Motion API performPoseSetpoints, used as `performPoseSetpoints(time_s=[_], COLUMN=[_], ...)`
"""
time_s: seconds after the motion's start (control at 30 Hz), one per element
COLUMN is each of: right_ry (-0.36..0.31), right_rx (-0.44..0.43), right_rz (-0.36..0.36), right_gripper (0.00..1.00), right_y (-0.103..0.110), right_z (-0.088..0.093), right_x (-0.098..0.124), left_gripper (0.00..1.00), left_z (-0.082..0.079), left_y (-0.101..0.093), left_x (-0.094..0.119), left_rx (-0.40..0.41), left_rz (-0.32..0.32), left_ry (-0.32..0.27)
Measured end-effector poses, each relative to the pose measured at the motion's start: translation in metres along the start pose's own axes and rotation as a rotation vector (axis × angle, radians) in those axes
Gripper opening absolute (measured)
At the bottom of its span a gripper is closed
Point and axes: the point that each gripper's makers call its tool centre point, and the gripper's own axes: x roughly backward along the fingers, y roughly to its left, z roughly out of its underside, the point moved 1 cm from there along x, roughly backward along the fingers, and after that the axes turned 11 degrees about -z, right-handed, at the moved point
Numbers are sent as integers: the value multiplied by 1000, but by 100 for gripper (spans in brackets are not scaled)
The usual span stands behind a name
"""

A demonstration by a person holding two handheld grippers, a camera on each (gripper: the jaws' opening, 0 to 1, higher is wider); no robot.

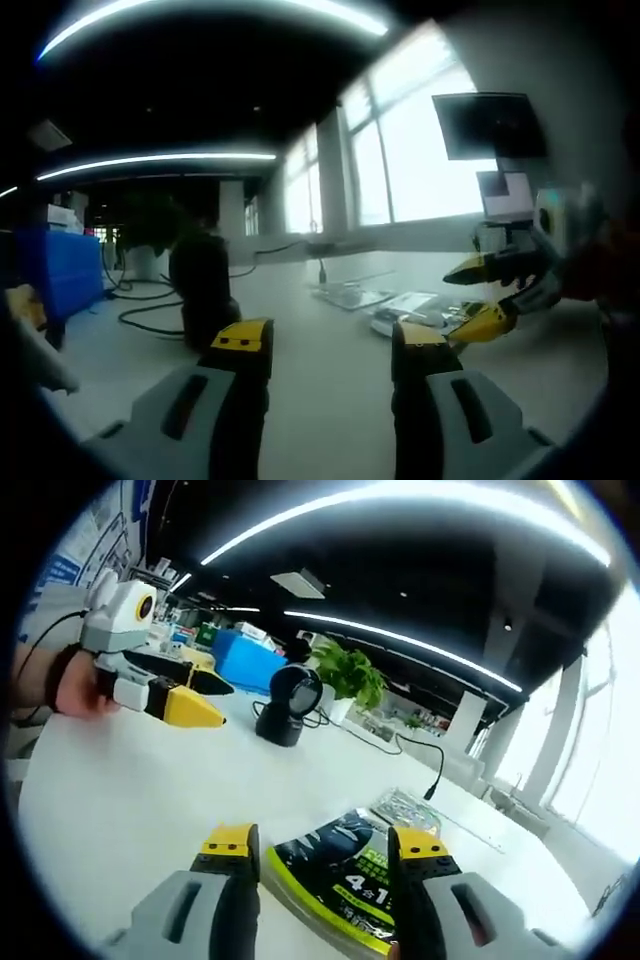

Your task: Clip sheet goods on table flip sheet goods clip sheet goods scan sheet goods put sheet goods back to table

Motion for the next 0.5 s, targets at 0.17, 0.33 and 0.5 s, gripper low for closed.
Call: performPoseSetpoints(time_s=[0.17, 0.33, 0.5], right_ry=[15, 34, 47], right_rx=[-11, 0, -1], right_rz=[17, 20, 8], right_gripper=[44, 43, 39], right_y=[-3, -3, 0], right_z=[6, 11, 16], right_x=[-1, -4, -8], left_gripper=[40, 40, 40], left_z=[0, 0, 0], left_y=[0, -2, -2], left_x=[0, 1, 1], left_rx=[0, -3, -3], left_rz=[0, 4, 3], left_ry=[0, 1, 2])
